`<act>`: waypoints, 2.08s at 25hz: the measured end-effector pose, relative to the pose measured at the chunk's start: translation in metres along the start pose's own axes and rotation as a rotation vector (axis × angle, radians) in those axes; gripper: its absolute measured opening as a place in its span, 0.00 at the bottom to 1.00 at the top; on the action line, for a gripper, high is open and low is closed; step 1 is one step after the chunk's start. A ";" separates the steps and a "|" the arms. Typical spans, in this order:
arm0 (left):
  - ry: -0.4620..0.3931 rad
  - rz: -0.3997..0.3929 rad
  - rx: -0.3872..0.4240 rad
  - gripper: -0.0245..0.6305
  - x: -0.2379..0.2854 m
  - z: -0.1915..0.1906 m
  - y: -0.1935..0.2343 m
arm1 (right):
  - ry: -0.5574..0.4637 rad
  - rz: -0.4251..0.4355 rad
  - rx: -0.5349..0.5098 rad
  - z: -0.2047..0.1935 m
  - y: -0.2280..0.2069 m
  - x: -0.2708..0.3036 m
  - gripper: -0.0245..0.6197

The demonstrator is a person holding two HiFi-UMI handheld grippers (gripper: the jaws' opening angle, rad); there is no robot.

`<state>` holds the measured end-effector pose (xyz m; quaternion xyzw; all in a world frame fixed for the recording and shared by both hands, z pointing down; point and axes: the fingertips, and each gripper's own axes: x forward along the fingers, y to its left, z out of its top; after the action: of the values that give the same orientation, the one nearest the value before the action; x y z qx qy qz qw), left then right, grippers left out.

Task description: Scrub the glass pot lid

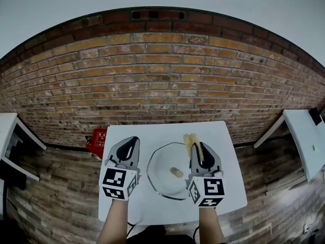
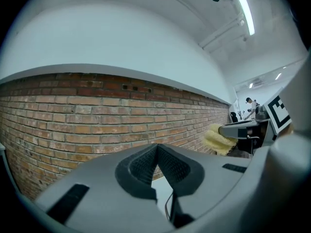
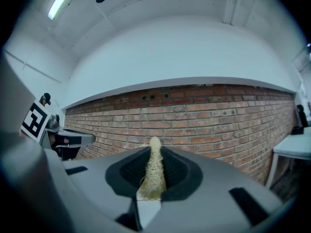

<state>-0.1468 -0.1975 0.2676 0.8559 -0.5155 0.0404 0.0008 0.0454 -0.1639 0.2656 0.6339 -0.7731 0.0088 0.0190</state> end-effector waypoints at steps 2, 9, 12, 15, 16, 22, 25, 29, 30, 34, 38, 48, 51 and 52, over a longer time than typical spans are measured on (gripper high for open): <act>0.000 -0.008 -0.004 0.05 0.005 -0.001 0.004 | 0.001 -0.004 -0.002 0.000 0.001 0.005 0.13; -0.005 -0.017 -0.018 0.05 0.016 0.002 0.009 | 0.008 -0.016 -0.019 0.006 -0.006 0.014 0.13; -0.007 -0.012 -0.023 0.05 0.020 0.003 0.010 | 0.005 -0.009 -0.024 0.008 -0.011 0.018 0.13; -0.012 0.000 -0.019 0.05 0.023 0.006 0.006 | 0.001 0.006 -0.023 0.009 -0.017 0.020 0.13; -0.013 0.003 -0.017 0.05 0.025 0.007 0.005 | 0.000 0.011 -0.023 0.010 -0.020 0.021 0.13; -0.002 0.036 -0.008 0.05 0.033 0.008 -0.003 | -0.002 0.040 -0.014 0.010 -0.040 0.027 0.13; 0.008 0.047 -0.006 0.05 0.035 0.007 -0.008 | 0.003 0.052 -0.008 0.009 -0.047 0.028 0.13; 0.025 0.061 -0.009 0.05 0.036 0.002 -0.010 | 0.018 0.076 0.000 0.001 -0.048 0.031 0.13; 0.032 0.063 -0.012 0.05 0.036 -0.002 -0.011 | 0.022 0.080 0.001 -0.002 -0.049 0.032 0.13; 0.060 0.065 -0.023 0.05 0.039 -0.019 -0.013 | 0.046 0.090 0.009 -0.016 -0.050 0.035 0.13; 0.074 0.077 -0.026 0.05 0.041 -0.029 -0.008 | 0.075 0.105 0.018 -0.034 -0.046 0.039 0.13; 0.153 0.064 -0.072 0.05 0.049 -0.081 -0.010 | 0.143 0.132 0.041 -0.076 -0.039 0.046 0.13; 0.165 0.060 -0.079 0.05 0.052 -0.091 -0.011 | 0.162 0.133 0.045 -0.087 -0.038 0.047 0.13; 0.170 0.060 -0.081 0.05 0.053 -0.095 -0.012 | 0.168 0.133 0.047 -0.091 -0.038 0.047 0.13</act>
<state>-0.1185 -0.2346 0.3661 0.8330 -0.5400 0.0920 0.0777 0.0755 -0.2138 0.3583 0.5786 -0.8087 0.0812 0.0681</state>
